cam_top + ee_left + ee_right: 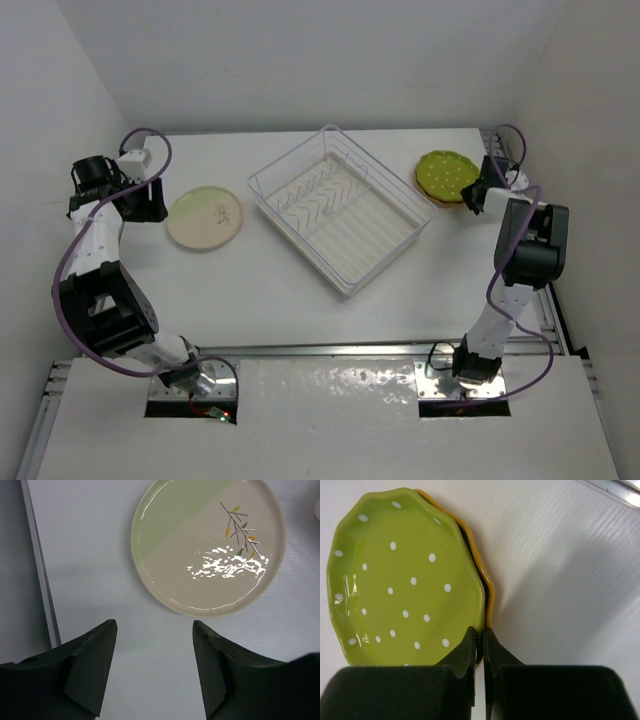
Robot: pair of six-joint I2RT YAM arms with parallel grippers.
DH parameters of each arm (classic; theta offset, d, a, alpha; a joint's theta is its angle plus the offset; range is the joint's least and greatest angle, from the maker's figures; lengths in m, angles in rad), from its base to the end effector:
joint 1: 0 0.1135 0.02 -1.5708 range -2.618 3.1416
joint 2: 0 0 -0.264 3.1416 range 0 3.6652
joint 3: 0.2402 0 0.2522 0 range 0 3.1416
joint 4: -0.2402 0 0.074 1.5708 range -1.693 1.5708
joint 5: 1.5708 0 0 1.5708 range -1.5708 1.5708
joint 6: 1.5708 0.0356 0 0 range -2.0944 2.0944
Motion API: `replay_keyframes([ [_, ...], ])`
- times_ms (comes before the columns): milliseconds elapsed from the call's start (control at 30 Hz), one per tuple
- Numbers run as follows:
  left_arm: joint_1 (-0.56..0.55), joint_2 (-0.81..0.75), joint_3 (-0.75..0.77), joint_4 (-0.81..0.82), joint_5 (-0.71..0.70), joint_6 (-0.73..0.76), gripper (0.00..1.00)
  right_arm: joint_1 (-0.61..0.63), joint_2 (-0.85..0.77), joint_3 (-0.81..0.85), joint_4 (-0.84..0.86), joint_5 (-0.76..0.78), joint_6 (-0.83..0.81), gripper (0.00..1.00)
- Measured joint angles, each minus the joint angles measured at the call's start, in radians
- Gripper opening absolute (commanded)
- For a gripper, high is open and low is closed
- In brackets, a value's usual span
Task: Unload the plates from the dish rack
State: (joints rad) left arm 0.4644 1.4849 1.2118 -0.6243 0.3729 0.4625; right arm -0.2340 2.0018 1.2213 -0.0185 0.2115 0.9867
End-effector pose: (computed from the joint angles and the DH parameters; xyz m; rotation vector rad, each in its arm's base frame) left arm 0.2886 0.1300 0.2845 0.1550 2.3813 -0.0292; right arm 0.4092 -0.1052 0.1456 1.4288 1.8661 0.1188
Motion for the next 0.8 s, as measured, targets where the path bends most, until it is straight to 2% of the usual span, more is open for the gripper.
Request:
replay_keyframes([
  [333,0.000,0.000,0.000,0.001,0.000,0.000,0.60,0.001,-0.068,-0.117,0.082,-0.006,0.140,0.00],
  [633,0.000,0.000,0.000,0.001,0.000,0.000,0.60,0.001,-0.068,-0.117,0.078,-0.003,0.125,0.00],
  [733,0.000,0.000,0.000,0.003,0.000,0.000,0.60,0.001,-0.068,-0.110,0.071,-0.004,0.095,0.17],
  [767,0.000,0.000,0.000,0.003,0.000,0.000,0.60,0.001,-0.067,-0.104,0.066,-0.004,0.085,0.28],
  [800,0.000,0.000,0.000,0.003,0.000,0.000,0.60,0.000,-0.067,-0.098,0.066,-0.006,0.079,0.33],
])
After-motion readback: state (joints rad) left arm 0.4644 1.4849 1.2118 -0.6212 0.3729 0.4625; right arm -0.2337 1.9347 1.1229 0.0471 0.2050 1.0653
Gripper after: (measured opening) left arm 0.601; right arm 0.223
